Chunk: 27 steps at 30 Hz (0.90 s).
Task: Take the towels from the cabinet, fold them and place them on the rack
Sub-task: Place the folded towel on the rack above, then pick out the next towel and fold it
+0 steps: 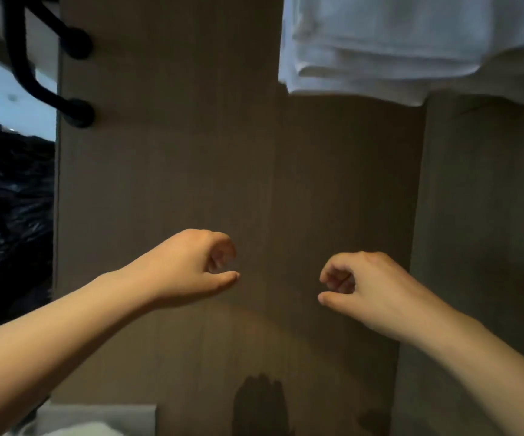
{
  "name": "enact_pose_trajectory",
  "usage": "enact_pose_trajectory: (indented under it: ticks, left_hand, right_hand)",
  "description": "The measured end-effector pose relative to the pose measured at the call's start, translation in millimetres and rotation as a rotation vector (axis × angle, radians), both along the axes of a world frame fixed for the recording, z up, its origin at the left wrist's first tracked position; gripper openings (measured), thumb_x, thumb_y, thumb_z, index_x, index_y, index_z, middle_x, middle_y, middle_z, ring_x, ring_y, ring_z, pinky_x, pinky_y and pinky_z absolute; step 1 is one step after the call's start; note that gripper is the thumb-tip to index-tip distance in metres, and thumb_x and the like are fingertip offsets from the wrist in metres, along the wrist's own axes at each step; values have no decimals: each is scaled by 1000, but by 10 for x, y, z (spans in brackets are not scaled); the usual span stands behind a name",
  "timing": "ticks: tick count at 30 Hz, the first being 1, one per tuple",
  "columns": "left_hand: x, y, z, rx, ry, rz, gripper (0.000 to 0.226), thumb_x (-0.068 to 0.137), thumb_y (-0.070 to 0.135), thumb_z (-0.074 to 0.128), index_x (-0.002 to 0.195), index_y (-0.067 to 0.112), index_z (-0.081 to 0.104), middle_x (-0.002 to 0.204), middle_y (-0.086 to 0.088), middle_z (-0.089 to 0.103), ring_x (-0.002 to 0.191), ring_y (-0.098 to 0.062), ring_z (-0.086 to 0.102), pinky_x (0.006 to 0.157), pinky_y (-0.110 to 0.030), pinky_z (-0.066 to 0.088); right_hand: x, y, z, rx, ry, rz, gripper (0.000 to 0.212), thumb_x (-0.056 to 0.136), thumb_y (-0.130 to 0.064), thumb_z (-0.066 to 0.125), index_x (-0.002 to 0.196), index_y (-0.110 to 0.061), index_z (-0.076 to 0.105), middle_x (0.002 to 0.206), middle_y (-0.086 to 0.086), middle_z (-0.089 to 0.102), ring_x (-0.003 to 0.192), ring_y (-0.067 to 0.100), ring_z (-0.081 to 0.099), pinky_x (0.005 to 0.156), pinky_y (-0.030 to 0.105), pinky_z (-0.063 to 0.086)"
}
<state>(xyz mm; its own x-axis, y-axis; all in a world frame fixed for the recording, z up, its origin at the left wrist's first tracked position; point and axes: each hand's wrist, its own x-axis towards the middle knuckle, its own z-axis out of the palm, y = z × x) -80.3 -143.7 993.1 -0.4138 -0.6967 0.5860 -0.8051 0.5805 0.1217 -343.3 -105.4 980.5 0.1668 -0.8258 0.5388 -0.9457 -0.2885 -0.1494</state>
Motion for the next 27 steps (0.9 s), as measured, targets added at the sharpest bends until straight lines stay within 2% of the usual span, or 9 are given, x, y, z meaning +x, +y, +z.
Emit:
enact_pose_trajectory:
  ticks: [4,11,18,22,25,27]
  left_hand:
    - [101,-7,-561,77,-144,26,33,85,44,63,108,21,61,100,7,64,94,-13,61,84,-29,49]
    - [163,139,-1744,299,-351,97,44,87,45,59,122,19,54,115,-2,62,105,-22,59,88,-34,48]
    - [-2,837,-2846,580,-325,169,36,89,44,60,118,22,57,113,1,63,98,-17,61,82,-27,52]
    - [-78,1316,-3269,730,-365,183,39,90,44,59,121,22,56,117,-1,63,105,-20,60,89,-32,50]
    - [-32,1619,-3471,821,-384,205,38,89,44,59,119,22,56,116,-1,62,104,-20,59,88,-31,49]
    - [45,1780,-3555,860,-369,236,37,89,46,59,117,22,57,114,0,62,102,-19,60,85,-29,49]
  right_hand:
    - [193,-39,-502,120,80,-26,18,81,-43,74,91,-32,64,83,-14,63,80,3,61,77,32,56]
    - [269,47,-1601,391,241,-40,23,82,-46,71,98,-32,62,91,-11,63,88,11,61,74,29,52]
    - [149,469,-2577,631,231,35,25,85,-42,68,106,-29,62,93,-10,60,92,12,59,77,29,51]
    - [160,774,-2947,737,214,107,23,86,-39,67,106,-28,62,94,-9,62,89,13,60,74,31,52]
    - [198,942,-3104,744,225,152,24,87,-39,66,109,-28,61,96,-8,62,86,12,59,61,24,41]
    - [259,1017,-3176,744,230,177,26,88,-39,66,112,-29,60,98,-8,61,86,12,57,62,24,39]
